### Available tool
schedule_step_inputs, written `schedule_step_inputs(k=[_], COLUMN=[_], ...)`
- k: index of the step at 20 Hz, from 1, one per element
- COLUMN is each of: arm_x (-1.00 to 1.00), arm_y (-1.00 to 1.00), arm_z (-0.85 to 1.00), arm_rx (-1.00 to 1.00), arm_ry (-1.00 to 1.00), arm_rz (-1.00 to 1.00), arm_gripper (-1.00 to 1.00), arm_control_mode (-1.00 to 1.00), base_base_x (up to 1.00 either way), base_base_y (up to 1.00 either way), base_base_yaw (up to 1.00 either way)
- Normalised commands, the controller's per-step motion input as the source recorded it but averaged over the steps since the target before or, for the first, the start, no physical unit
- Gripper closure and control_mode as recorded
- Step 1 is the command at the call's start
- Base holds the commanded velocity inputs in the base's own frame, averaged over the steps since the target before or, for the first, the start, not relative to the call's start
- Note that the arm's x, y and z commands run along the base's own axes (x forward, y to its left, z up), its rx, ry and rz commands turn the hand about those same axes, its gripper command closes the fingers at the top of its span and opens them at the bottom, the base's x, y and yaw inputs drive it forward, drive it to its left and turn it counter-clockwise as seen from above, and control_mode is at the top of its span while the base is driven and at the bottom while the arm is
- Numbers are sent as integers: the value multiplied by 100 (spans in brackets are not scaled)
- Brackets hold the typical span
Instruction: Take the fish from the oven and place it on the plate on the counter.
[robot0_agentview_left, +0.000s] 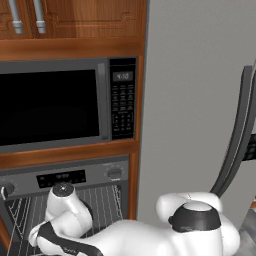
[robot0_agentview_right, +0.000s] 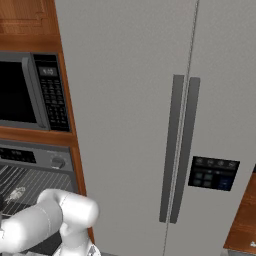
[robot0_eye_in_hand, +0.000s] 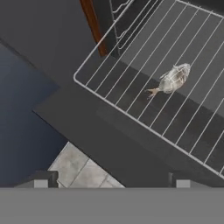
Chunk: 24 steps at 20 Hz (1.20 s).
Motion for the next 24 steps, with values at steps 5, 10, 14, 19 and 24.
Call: schedule_step_inputs(k=[5, 10, 14, 19, 24], arm_x=[46, 24, 7, 38, 50], arm_y=[-13, -9, -17, -32, -21], arm_z=[-18, -16, -46, -60, -14], arm_rx=[-1, 2, 4, 5, 2], arm_ry=[1, 3, 11, 16, 9], arm_rz=[-21, -47, -40, -32, -17], arm_gripper=[-100, -100, -100, -100, -100], arm_control_mode=[-100, -100, -100, -100, -100], base_base_x=[0, 0, 0, 0, 0], base_base_y=[0, 0, 0, 0, 0], base_base_yaw=[0, 0, 0, 0, 0])
